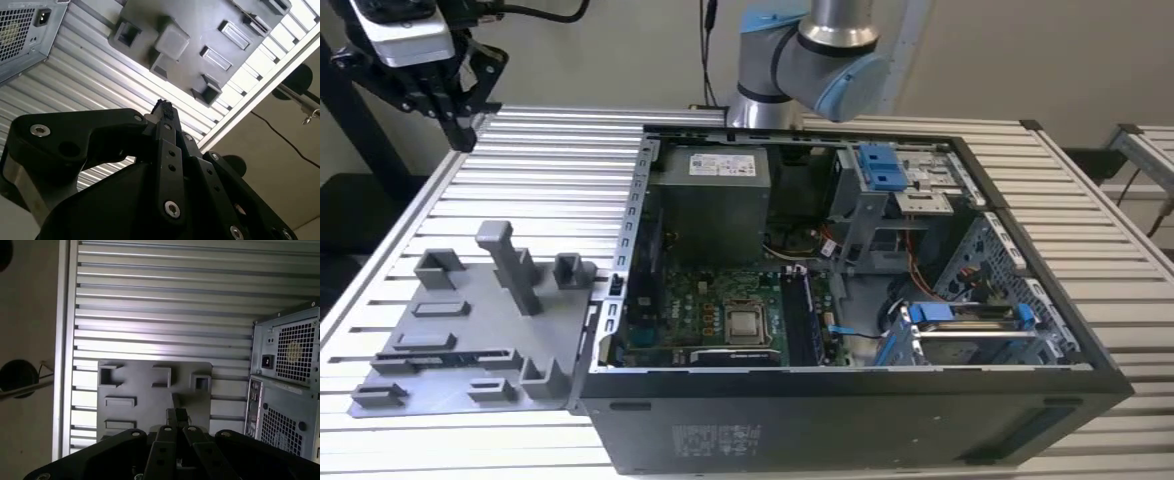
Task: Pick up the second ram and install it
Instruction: 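Reach for the second ram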
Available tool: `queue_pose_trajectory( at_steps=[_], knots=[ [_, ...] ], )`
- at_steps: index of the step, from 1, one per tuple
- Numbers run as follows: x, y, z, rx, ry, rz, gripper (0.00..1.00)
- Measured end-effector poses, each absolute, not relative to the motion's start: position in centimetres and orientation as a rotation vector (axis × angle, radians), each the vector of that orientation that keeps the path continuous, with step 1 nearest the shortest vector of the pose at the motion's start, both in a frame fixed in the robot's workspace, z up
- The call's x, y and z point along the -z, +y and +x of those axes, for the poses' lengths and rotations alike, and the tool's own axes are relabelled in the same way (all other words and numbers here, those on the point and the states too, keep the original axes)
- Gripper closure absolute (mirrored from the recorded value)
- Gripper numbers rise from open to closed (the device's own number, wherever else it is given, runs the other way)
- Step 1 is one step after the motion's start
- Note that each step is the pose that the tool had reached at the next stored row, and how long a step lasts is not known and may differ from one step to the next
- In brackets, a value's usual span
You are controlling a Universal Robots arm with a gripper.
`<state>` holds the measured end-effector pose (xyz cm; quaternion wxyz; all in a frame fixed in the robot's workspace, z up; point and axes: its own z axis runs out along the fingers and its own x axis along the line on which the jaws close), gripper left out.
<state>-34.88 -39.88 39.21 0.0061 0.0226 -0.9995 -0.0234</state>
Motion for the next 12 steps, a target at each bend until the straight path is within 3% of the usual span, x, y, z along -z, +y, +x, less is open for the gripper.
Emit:
queue_pose_trajectory(
  at_steps=[12],
  knots=[
    [-39.2, -39.9, -38.2, 0.073, -3.127, 0.087, 0.89]
  ],
)
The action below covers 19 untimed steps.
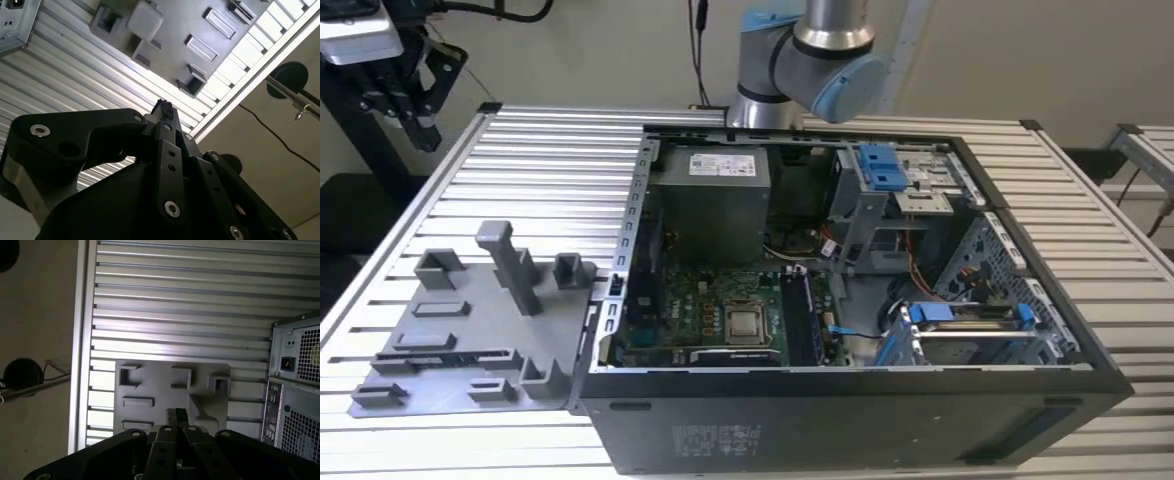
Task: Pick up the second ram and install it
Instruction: 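Reach for the second ram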
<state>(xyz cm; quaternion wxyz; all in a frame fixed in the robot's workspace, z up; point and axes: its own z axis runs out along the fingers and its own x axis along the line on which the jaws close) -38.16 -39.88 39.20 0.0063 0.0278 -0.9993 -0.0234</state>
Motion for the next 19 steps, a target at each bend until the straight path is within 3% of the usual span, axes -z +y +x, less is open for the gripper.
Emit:
queue_pose_trajectory(
  at_steps=[19],
  knots=[
    [-39.2, -40.8, -39.8, 0.073, -3.127, 0.094, 0.89]
  ],
)
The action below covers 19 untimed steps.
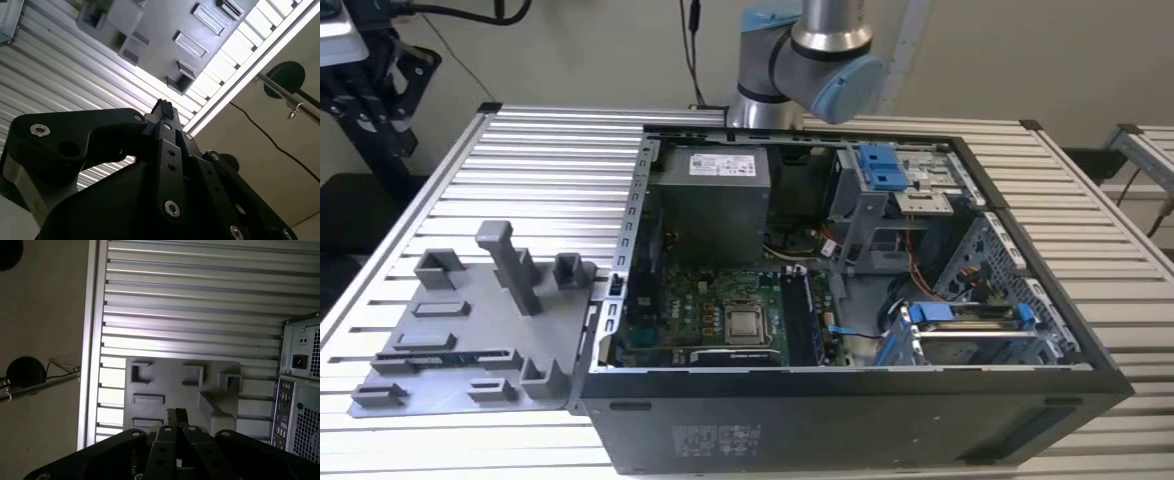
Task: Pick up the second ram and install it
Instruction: 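Reach for the second ram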
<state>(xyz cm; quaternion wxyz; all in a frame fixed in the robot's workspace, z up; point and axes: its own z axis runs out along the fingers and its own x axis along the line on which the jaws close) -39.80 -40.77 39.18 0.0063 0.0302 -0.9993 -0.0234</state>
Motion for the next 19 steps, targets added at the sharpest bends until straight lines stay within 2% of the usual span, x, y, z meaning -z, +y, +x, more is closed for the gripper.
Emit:
queue_pose_trajectory(
  at_steps=[8, 19],
  knots=[
    [-39.1, -41.7, -39.6, 0.073, -3.127, 0.098, 0.89],
    [-39.0, -44.4, -39.7, 0.073, -3.127, 0.101, 0.89]
  ],
)
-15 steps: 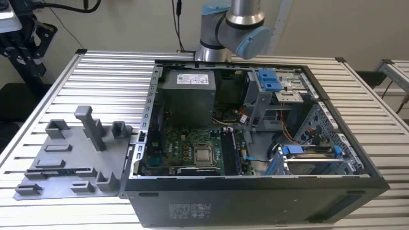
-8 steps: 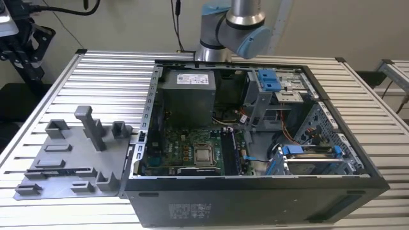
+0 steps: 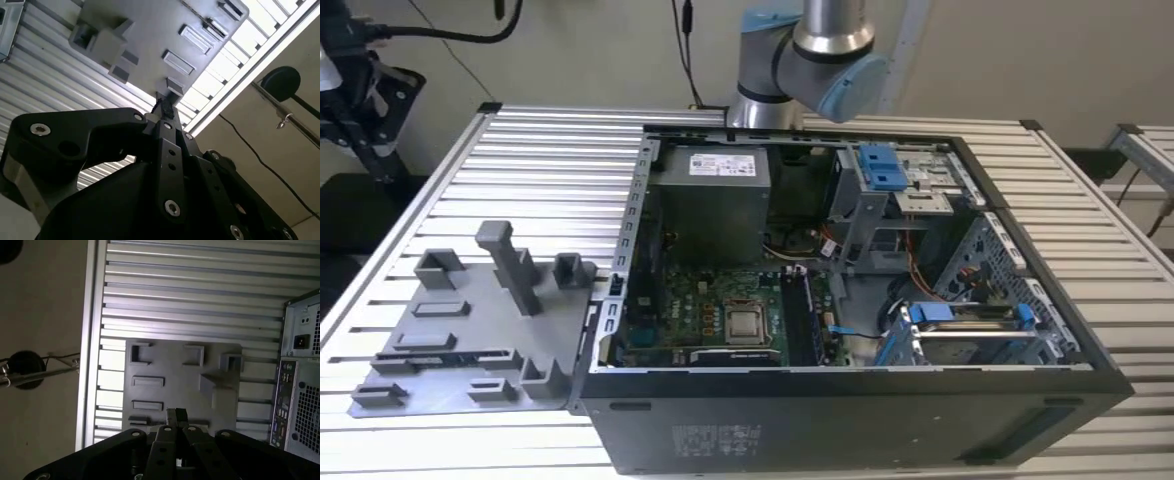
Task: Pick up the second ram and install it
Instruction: 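Reach for the second ram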
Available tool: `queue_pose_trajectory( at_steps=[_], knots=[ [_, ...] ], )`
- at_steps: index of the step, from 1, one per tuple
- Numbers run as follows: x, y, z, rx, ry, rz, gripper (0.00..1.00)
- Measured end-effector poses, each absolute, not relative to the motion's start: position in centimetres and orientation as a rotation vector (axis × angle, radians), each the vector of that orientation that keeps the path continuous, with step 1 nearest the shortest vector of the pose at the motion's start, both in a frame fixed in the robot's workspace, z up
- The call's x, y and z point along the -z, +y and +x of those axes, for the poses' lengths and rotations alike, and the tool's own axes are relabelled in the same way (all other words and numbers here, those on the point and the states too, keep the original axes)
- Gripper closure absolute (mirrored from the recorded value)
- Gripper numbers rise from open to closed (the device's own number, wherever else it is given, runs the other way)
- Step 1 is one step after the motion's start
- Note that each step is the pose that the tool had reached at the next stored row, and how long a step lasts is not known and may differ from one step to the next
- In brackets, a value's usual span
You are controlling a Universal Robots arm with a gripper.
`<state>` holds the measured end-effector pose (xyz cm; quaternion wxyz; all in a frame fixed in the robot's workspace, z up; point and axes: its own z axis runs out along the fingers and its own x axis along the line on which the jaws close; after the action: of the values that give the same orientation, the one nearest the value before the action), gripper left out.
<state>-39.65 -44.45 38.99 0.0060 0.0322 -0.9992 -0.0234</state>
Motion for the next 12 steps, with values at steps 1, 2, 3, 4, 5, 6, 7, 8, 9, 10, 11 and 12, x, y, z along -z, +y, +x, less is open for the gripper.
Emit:
queue_pose_trajectory(
  at_steps=[1, 2, 3, 4, 5, 6, 7, 8, 9, 10, 11, 12],
  knots=[
    [-39.0, -44.7, -39.6, 0.073, -3.127, 0.101, 0.89],
    [-39.0, -45.0, -39.6, 0.073, -3.127, 0.101, 0.89],
    [-38.9, -45.3, -39.6, 0.073, -3.127, 0.101, 0.89],
    [-38.9, -45.6, -39.6, 0.073, -3.127, 0.101, 0.89],
    [-38.9, -45.9, -39.6, 0.073, -3.127, 0.101, 0.89],
    [-38.9, -46.2, -39.7, 0.073, -3.127, 0.101, 0.89],
    [-38.9, -46.5, -39.7, 0.073, -3.127, 0.101, 0.89],
    [-38.9, -46.8, -39.6, 0.073, -3.127, 0.101, 0.89],
    [-38.8, -47.0, -39.6, 0.073, -3.127, 0.101, 0.89],
    [-38.8, -47.2, -39.7, 0.073, -3.127, 0.101, 0.89],
    [-38.8, -47.5, -39.6, 0.073, -3.127, 0.101, 0.89],
    [-38.8, -47.7, -39.6, 0.073, -3.127, 0.101, 0.89]
  ],
)
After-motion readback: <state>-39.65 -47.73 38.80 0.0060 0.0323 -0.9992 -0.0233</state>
